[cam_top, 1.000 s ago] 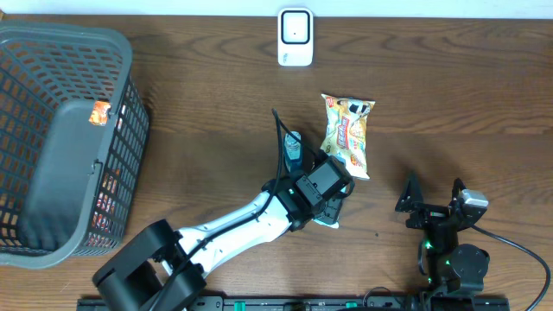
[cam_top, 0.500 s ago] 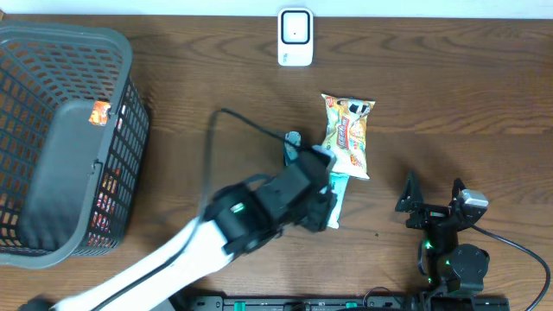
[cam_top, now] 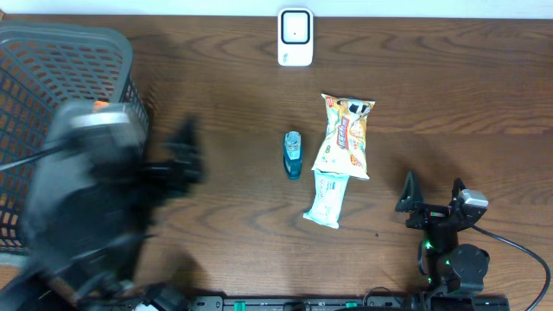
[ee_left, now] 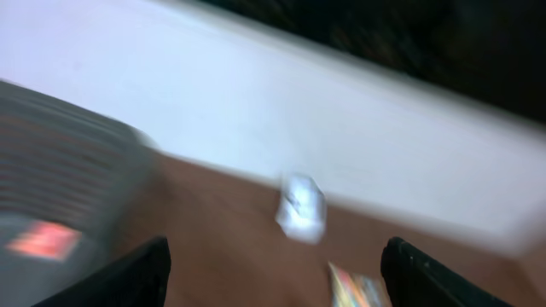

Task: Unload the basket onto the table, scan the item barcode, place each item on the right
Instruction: 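Reach the left gripper into the basket toward the red TOP bar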

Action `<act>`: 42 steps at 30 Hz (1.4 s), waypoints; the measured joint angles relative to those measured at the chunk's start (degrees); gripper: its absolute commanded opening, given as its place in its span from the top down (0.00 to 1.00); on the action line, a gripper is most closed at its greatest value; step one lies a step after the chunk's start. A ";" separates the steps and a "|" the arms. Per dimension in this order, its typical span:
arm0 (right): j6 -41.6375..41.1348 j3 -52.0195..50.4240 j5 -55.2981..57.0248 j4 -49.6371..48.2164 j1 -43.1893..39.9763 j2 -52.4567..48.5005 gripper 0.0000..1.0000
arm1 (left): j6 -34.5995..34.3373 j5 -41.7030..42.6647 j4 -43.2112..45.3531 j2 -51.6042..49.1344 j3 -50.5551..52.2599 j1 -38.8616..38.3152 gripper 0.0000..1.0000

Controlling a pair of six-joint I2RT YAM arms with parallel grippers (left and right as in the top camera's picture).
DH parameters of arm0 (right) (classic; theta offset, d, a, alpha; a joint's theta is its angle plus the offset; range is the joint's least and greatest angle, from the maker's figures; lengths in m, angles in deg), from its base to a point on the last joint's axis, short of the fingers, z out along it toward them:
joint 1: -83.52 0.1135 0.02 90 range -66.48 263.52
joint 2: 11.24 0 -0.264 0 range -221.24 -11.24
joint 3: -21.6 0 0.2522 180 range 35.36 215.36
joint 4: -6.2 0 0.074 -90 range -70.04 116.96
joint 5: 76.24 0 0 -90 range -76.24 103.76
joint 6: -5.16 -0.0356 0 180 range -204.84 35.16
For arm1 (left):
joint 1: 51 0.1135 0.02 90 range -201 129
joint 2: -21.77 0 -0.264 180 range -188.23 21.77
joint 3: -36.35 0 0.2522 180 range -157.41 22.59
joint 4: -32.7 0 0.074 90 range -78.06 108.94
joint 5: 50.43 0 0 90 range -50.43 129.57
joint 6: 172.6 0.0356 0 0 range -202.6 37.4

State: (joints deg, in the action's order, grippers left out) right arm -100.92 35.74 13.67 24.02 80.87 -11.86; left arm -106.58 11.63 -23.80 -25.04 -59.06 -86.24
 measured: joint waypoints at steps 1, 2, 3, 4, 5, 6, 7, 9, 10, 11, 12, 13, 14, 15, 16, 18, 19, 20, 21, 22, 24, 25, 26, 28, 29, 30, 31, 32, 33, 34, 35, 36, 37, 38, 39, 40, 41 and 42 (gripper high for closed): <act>0.00 0.00 0.00 -0.02 0.00 0.00 0.01 | -0.26 -1.70 -0.42 0.46 -1.11 2.69 0.20; 0.00 0.00 0.00 0.00 0.00 0.00 0.01 | -0.87 -3.06 -1.09 0.70 -1.92 5.49 0.20; 0.00 0.00 0.00 -0.02 0.00 0.00 0.01 | -1.90 -4.33 -1.92 0.76 -2.47 8.61 0.20; 0.00 0.00 0.00 0.00 0.00 0.00 0.01 | -3.26 -5.11 -2.89 0.74 -2.60 11.34 0.20; 0.00 0.00 0.00 0.00 0.00 0.00 0.01 | -4.39 -5.79 -3.96 0.61 -2.58 13.77 0.19; 0.00 0.00 0.00 0.00 0.00 0.00 0.01 | -5.88 -6.25 -5.01 0.17 -2.58 16.74 0.19; 0.00 0.00 0.00 0.00 0.00 0.00 0.01 | -6.99 -6.71 -5.68 -0.35 -2.58 19.21 0.19; 0.00 0.00 0.00 0.00 0.00 0.00 0.01 | -9.20 -6.97 -6.67 -1.75 -2.58 24.35 0.19; 0.00 0.00 0.00 -0.02 0.00 0.00 0.01 | -10.05 -6.95 -7.08 -2.56 -2.58 26.77 0.19; 0.00 0.00 0.00 0.00 0.00 0.00 0.01 | -11.10 -6.69 -7.80 -3.82 -2.58 29.68 0.19; 0.00 0.00 0.00 -0.02 0.00 0.00 0.01 | -12.13 -6.34 -8.61 -5.01 -2.58 32.15 0.19; 0.00 0.00 0.00 0.00 0.00 0.00 0.01 | -13.09 -5.44 -9.49 -6.27 -2.58 34.53 0.19; 0.00 0.00 0.00 -0.02 0.00 0.00 0.01 | -14.14 -4.17 -10.47 -7.82 -2.58 37.07 0.19; 0.00 0.00 0.00 -0.02 0.00 0.00 0.01 | -15.30 -2.36 -11.54 -9.49 -2.60 39.74 0.19; 0.00 0.00 0.00 -0.02 0.00 0.00 0.01 | -16.57 -0.17 -12.66 -11.41 -2.60 42.47 0.19; 0.00 0.00 0.00 0.00 0.00 0.00 0.01 | -18.73 4.76 -14.38 -15.63 -2.58 47.52 0.19; 0.00 0.00 0.00 -0.02 0.00 0.00 0.01 | -19.65 6.93 -15.19 -17.57 -2.54 49.37 0.19; 0.00 0.00 0.00 0.00 0.00 0.00 0.01 | -20.76 9.38 -16.09 -19.71 -2.54 51.43 0.19; 0.00 0.00 0.00 0.00 0.00 0.00 0.01 | -22.34 12.76 -17.55 -22.71 -2.51 54.23 0.19; 0.00 0.00 0.00 0.00 0.00 0.00 0.01 | -22.75 13.68 -17.94 -23.71 -2.43 55.06 0.19; 0.00 0.00 0.00 0.00 0.00 0.00 0.01 | -25.51 16.94 -20.52 -27.26 -2.38 57.92 0.19; 0.00 0.00 0.00 -0.02 0.00 0.00 0.01 | -27.02 18.32 -22.01 -28.96 -2.38 59.06 0.18; 0.00 0.00 0.00 -0.02 0.00 -0.02 0.01 | -28.87 19.74 -23.61 -31.19 -2.36 60.26 0.18; 0.00 0.00 0.00 -0.02 0.00 0.00 0.01 | -31.10 21.51 -25.27 -34.05 -2.36 61.37 0.18; 0.00 0.00 0.00 0.00 0.00 -0.02 0.01 | -31.95 22.18 -26.05 -35.76 -2.36 61.72 0.19; 0.00 0.00 0.00 -0.02 0.00 0.00 0.01 | -32.85 22.93 -26.75 -37.66 -2.34 61.90 0.18; 0.00 0.00 0.00 -0.02 0.00 0.00 0.01 | -33.33 23.41 -27.12 -39.21 -2.27 61.99 0.18; 0.00 0.00 0.00 0.00 0.00 0.00 0.01 | -33.75 23.80 -27.30 -40.79 -2.19 62.01 0.18; 0.00 0.00 0.00 -0.02 0.00 0.00 0.01 | -34.23 24.06 -27.26 -42.36 -1.90 62.01 0.18; 0.00 0.00 0.00 0.00 0.00 0.00 0.01 | -34.64 24.33 -27.12 -43.58 -1.51 62.01 0.19; 0.00 0.00 0.00 0.00 0.00 0.00 0.01 | -35.06 24.30 -27.10 -44.76 -1.07 62.03 0.18; 0.00 0.00 0.00 0.00 0.00 0.00 0.01 | -35.63 24.17 -27.08 -45.90 -0.66 62.03 0.18; 0.00 0.00 0.00 -0.02 0.00 -0.02 0.01 | -36.17 23.85 -26.84 -47.08 -0.26 62.05 0.18; 0.00 0.00 0.00 0.00 0.00 0.00 0.01 | -36.44 23.43 -26.49 -48.02 0.02 62.05 0.18; 0.00 0.00 0.00 0.00 0.00 0.00 0.01 | -36.70 23.12 -26.03 -48.89 0.28 62.05 0.18; 0.00 0.00 0.00 0.00 0.00 0.00 0.01 | -36.92 22.84 -25.75 -49.79 0.44 62.05 0.18; 0.00 0.00 0.00 0.00 0.00 0.00 0.01 | -37.18 22.62 -25.33 -50.71 0.50 62.05 0.19; 0.00 0.00 0.00 -0.02 0.00 0.00 0.01 | -37.40 22.43 -24.68 -51.71 0.55 62.05 0.18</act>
State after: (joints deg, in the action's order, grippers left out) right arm -100.92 35.74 13.67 24.00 80.87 -11.86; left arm -143.98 34.05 -48.48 -76.75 -58.51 -24.19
